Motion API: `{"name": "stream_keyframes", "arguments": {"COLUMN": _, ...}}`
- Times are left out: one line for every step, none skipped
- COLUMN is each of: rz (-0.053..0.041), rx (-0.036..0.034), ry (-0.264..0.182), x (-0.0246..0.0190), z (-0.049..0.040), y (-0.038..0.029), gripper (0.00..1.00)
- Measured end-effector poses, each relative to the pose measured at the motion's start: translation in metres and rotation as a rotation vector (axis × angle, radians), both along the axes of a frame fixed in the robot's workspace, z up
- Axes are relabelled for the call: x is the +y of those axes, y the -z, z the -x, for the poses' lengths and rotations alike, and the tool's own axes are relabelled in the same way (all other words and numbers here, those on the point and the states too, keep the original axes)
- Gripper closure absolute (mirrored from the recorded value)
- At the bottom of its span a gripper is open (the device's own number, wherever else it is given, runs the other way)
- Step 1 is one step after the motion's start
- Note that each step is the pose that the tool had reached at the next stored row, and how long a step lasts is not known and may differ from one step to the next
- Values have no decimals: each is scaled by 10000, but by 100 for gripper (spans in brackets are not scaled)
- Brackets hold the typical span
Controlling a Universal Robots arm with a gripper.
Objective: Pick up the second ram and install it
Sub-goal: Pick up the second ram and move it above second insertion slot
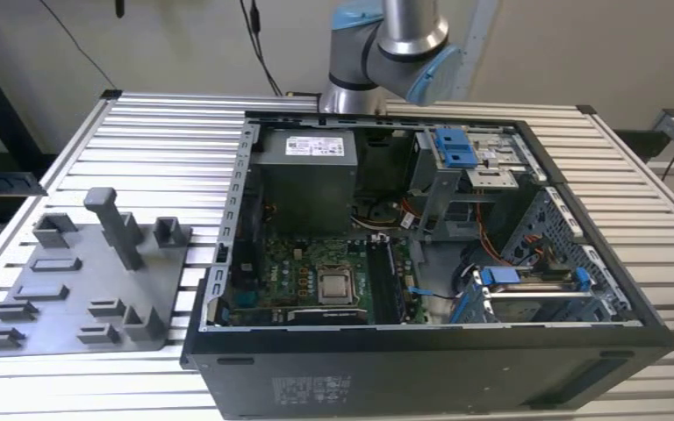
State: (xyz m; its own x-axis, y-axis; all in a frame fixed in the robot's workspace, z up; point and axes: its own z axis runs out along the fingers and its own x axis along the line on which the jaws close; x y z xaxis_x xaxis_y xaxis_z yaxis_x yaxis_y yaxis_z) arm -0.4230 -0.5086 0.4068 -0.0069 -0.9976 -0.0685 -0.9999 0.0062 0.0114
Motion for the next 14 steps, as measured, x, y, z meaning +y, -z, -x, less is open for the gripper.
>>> {"name": "stream_keyframes", "arguments": {"rz": 1, "rx": -2, "ry": 0, "x": 0, "z": 0, "y": -15, "gripper": 86}}
{"name": "stream_keyframes", "arguments": {"rz": -1, "rx": -3, "ry": 0, "x": 0, "z": 0, "y": -27, "gripper": 86}}
{"name": "stream_keyframes", "arguments": {"rz": 0, "rx": -4, "ry": 0, "x": 0, "z": 0, "y": -33, "gripper": 86}}
{"name": "stream_keyframes", "arguments": {"rz": 0, "rx": -4, "ry": 0, "x": 0, "z": 0, "y": -33, "gripper": 86}}
{"name": "stream_keyframes", "arguments": {"rz": -1, "rx": -5, "ry": 0, "x": 0, "z": 0, "y": -33, "gripper": 86}}
{"name": "stream_keyframes", "arguments": {"rz": -1, "rx": -5, "ry": 0, "x": 0, "z": 0, "y": -33, "gripper": 86}}
{"name": "stream_keyframes", "arguments": {"rz": 0, "rx": -5, "ry": 0, "x": 0, "z": 0, "y": -34, "gripper": 86}}
{"name": "stream_keyframes", "arguments": {"rz": 0, "rx": -5, "ry": 0, "x": 0, "z": 0, "y": -34, "gripper": 86}}
{"name": "stream_keyframes", "arguments": {"rz": 0, "rx": -5, "ry": 0, "x": 0, "z": 0, "y": -34, "gripper": 86}}
{"name": "stream_keyframes", "arguments": {"rz": 1, "rx": -4, "ry": -1, "x": 0, "z": -2, "y": -35, "gripper": 86}}
{"name": "stream_keyframes", "arguments": {"rz": 3, "rx": -2, "ry": 0, "x": 1, "z": -8, "y": -37, "gripper": 86}}
{"name": "stream_keyframes", "arguments": {"rz": 2, "rx": -3, "ry": 0, "x": 1, "z": -16, "y": -36, "gripper": 86}}
{"name": "stream_keyframes", "arguments": {"rz": 1, "rx": -5, "ry": 0, "x": 0, "z": -27, "y": -34, "gripper": 86}}
{"name": "stream_keyframes", "arguments": {"rz": 1, "rx": -4, "ry": 0, "x": 0, "z": -42, "y": -35, "gripper": 86}}
